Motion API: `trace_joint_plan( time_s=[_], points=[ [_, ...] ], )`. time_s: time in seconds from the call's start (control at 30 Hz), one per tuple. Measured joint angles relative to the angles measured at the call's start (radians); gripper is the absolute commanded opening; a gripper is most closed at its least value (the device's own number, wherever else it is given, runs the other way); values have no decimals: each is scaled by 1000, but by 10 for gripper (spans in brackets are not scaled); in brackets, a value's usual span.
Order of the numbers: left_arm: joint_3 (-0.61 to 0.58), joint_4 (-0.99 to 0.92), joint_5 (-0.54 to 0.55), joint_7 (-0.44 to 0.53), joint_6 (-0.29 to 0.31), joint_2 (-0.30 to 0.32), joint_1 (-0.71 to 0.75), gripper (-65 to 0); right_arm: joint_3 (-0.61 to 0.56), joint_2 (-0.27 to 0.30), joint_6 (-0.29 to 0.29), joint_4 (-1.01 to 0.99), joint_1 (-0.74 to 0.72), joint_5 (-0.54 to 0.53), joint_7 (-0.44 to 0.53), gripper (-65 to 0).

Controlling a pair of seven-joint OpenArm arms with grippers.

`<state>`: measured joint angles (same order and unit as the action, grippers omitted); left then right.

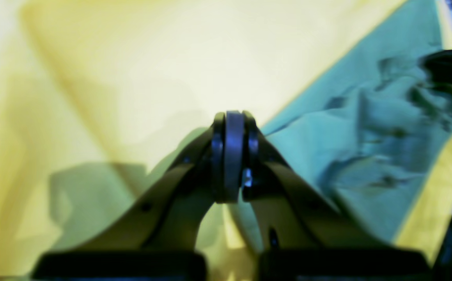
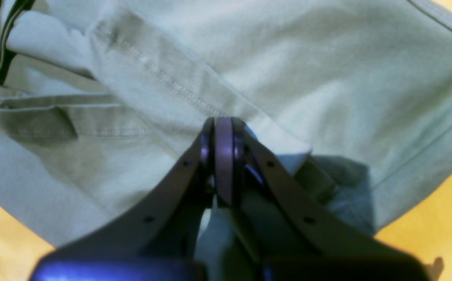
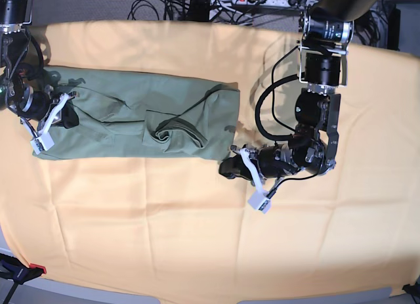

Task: Fold the T-shirt properly
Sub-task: 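Press the folded end flat with the left gripper, then release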

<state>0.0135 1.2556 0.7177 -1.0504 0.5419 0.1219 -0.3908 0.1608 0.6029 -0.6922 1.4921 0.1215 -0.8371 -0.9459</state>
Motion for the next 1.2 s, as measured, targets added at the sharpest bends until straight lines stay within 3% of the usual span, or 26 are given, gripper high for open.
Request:
trace_joint_plan(
  time_s=[0.1, 0.2, 0.4, 0.6, 0.77, 0.93, 1.2],
  points=[
    [-2, 49, 189, -80, 119, 11, -3, -650, 0, 0, 0, 0, 0, 0, 0, -650],
    [-3, 105, 217, -144, 116, 28, -8, -650, 0, 0, 0, 0, 0, 0, 0, -650],
    [-14, 166, 181, -146, 41, 115, -8, -650, 0, 0, 0, 0, 0, 0, 0, -650],
    [-211, 165, 211, -207, 45, 195, -7, -650, 0, 0, 0, 0, 0, 0, 1, -650],
    [-268, 165, 252, -200, 46, 195, -6, -650, 0, 0, 0, 0, 0, 0, 0, -650],
    [-268, 165, 165, -203, 44, 180, -7, -650, 0, 0, 0, 0, 0, 0, 0, -650],
    [-268, 165, 262, -201, 69, 161, -8, -650, 0, 0, 0, 0, 0, 0, 0, -650]
  ],
)
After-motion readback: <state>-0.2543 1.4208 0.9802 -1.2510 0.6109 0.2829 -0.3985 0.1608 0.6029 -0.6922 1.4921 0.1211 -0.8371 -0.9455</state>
